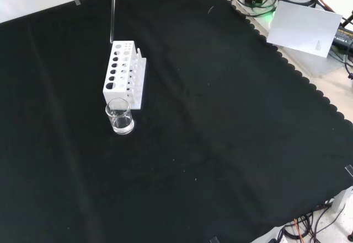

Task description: Put the glass rod back on the white test tube rack.

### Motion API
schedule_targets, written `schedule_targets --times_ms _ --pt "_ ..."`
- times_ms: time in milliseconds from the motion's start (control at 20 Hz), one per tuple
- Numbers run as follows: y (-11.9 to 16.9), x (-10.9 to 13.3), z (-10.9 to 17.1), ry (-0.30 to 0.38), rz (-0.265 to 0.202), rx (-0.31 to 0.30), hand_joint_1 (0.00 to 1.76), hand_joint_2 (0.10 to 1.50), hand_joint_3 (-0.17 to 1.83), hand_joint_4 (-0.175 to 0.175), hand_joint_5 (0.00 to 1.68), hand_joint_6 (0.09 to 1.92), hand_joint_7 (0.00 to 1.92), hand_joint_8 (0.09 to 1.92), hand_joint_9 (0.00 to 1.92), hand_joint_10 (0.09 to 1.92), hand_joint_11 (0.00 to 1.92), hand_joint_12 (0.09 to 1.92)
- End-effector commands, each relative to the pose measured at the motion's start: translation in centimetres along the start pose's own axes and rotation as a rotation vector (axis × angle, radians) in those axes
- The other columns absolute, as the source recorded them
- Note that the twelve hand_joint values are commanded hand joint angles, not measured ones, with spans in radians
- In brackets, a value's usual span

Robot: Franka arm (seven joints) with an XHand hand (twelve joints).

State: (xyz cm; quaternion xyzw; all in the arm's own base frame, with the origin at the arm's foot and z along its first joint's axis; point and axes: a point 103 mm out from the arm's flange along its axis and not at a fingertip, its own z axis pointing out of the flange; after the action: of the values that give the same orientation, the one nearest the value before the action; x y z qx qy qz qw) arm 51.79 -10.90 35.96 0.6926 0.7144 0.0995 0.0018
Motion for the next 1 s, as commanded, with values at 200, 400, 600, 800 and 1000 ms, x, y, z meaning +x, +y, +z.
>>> schedule_targets --times_ms 200,400,600,800,1000 --pt "-0.6 0.5 0.4 0.012 -0.022 -0.002 1.30 1.05 0.00 -0.175 1.19 0.33 1.14 1.07 1.72 0.72 1.34 0.82" --pt "0.1 1.5 1.3 0.017 -0.030 0.019 1.30 1.05 0.00 -0.175 1.19 0.33 1.14 1.07 1.72 0.72 1.34 0.82" --pt "0.4 1.8 1.6 0.021 -0.031 0.021 1.30 1.05 0.00 -0.175 1.19 0.33 1.14 1.07 1.72 0.72 1.34 0.83" --pt "0.6 1.1 1.5 0.031 -0.028 0.020 1.30 1.05 0.00 -0.175 1.19 0.33 1.14 1.07 1.72 0.72 1.34 0.82" --pt "1.2 1.4 1.9 0.020 -0.024 0.035 1.30 1.05 0.00 -0.175 1.19 0.33 1.14 1.07 1.72 0.72 1.34 0.83"
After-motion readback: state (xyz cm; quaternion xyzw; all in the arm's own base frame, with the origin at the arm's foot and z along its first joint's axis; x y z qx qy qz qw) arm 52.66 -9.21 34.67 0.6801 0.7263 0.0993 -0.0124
